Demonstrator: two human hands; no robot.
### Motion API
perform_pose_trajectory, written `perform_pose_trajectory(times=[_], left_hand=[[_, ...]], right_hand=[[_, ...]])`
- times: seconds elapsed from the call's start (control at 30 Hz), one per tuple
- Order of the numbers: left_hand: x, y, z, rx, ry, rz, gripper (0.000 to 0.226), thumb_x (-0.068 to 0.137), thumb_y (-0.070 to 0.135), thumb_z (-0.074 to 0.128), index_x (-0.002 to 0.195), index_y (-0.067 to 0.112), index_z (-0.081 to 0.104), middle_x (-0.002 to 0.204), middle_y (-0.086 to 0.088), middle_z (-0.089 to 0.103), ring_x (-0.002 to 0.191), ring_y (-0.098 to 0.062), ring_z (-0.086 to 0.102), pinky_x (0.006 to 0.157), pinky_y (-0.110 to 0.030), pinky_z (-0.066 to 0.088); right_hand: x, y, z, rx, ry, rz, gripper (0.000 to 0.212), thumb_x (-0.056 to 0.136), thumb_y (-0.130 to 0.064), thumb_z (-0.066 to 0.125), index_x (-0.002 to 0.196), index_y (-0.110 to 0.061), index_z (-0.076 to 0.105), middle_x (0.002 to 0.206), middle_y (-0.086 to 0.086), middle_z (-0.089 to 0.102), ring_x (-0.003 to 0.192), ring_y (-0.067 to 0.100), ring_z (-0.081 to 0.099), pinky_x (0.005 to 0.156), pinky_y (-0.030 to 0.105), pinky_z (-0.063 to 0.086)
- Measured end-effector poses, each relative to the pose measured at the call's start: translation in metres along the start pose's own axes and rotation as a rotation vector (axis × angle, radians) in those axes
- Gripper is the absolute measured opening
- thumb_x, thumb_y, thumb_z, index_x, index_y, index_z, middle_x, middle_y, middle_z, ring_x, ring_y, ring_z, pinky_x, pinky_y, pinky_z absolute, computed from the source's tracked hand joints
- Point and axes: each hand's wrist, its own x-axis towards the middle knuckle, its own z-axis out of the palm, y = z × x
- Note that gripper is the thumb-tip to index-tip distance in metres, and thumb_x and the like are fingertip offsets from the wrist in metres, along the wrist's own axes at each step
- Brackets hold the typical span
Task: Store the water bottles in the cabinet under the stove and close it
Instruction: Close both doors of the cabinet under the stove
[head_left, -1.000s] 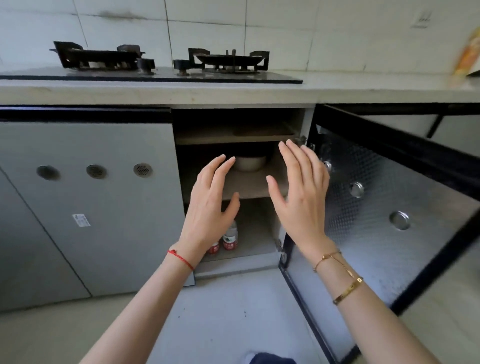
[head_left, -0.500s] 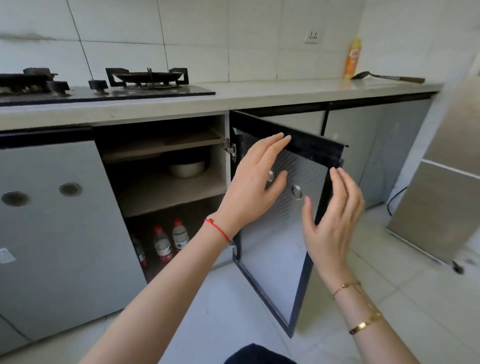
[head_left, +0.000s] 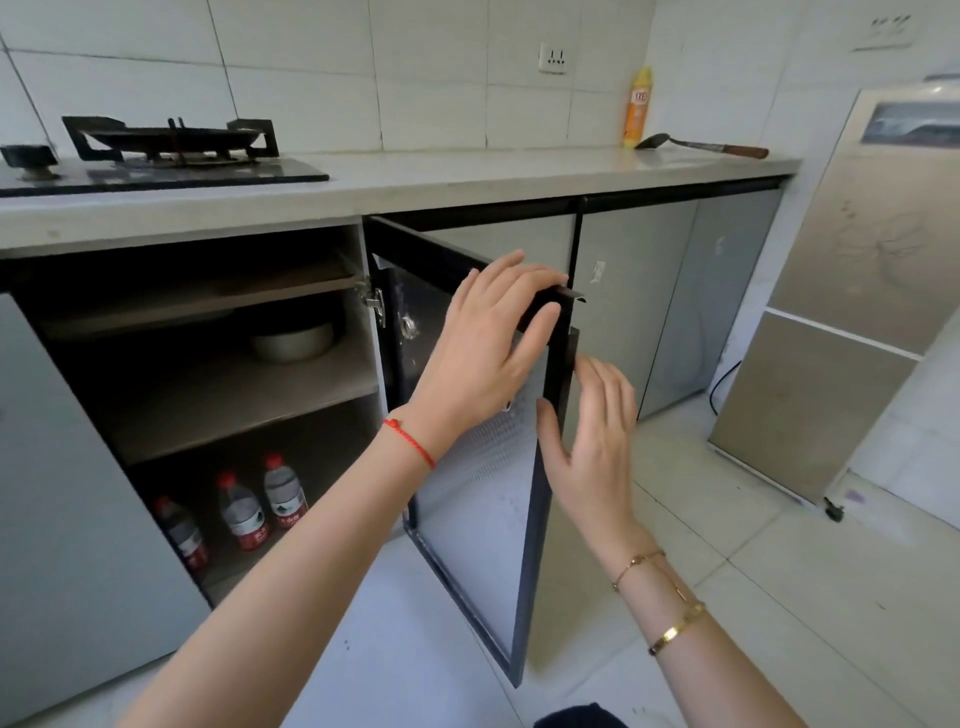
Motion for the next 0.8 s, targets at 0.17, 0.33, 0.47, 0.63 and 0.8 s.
perform_pose_trajectory(times=[0.17,0.33,0.47,0.63,0.8], left_hand=[[-0.017,-0.002,-0.015,-0.028,0.019,0.000,0.036,0.102,0.035,0.039,0.133,0.022,0.052,0.136,0.010,0.054,0.144,-0.013,0.030,0.114,-0.050,0.030],[-0.045,-0.003,-0.044,-0.034,0.050,-0.036,0.043,0.102,0.032,0.039,0.143,0.020,0.044,0.151,0.005,0.042,0.147,-0.014,0.024,0.117,-0.046,0.027],[-0.086,-0.002,-0.068,-0.066,0.128,-0.148,0.051,0.102,0.026,0.039,0.151,0.015,0.028,0.160,0.002,0.024,0.149,-0.009,0.018,0.122,-0.041,0.021],[-0.156,-0.013,-0.079,-0.112,0.204,-0.358,0.054,0.103,0.023,0.036,0.154,0.015,0.020,0.161,0.007,0.022,0.149,-0.007,0.018,0.122,-0.034,0.019],[-0.197,-0.027,-0.094,-0.057,0.227,-0.436,0.054,0.103,0.018,0.041,0.153,0.022,0.022,0.159,0.012,0.023,0.147,-0.006,0.020,0.121,-0.032,0.023]], right_hand=[[-0.002,-0.008,-0.008,0.007,-0.068,-0.142,0.045,0.097,-0.019,0.048,0.137,0.002,0.045,0.136,0.013,0.051,0.131,0.027,0.041,0.114,0.040,0.034],[-0.011,-0.032,-0.004,0.113,-0.134,-0.223,0.047,0.097,-0.008,0.048,0.141,0.002,0.040,0.144,0.011,0.045,0.133,0.025,0.041,0.113,0.043,0.036],[-0.017,-0.062,0.009,0.182,-0.173,-0.311,0.048,0.095,-0.006,0.053,0.141,0.002,0.041,0.146,0.010,0.044,0.133,0.027,0.041,0.112,0.043,0.036],[-0.018,-0.104,0.033,0.312,-0.209,-0.328,0.054,0.093,-0.013,0.062,0.141,0.000,0.041,0.147,0.009,0.042,0.135,0.025,0.040,0.113,0.040,0.035],[-0.007,-0.141,0.057,0.403,-0.281,-0.302,0.084,0.087,-0.028,0.071,0.150,-0.003,0.021,0.158,0.003,0.022,0.146,0.021,0.025,0.119,0.036,0.026]])
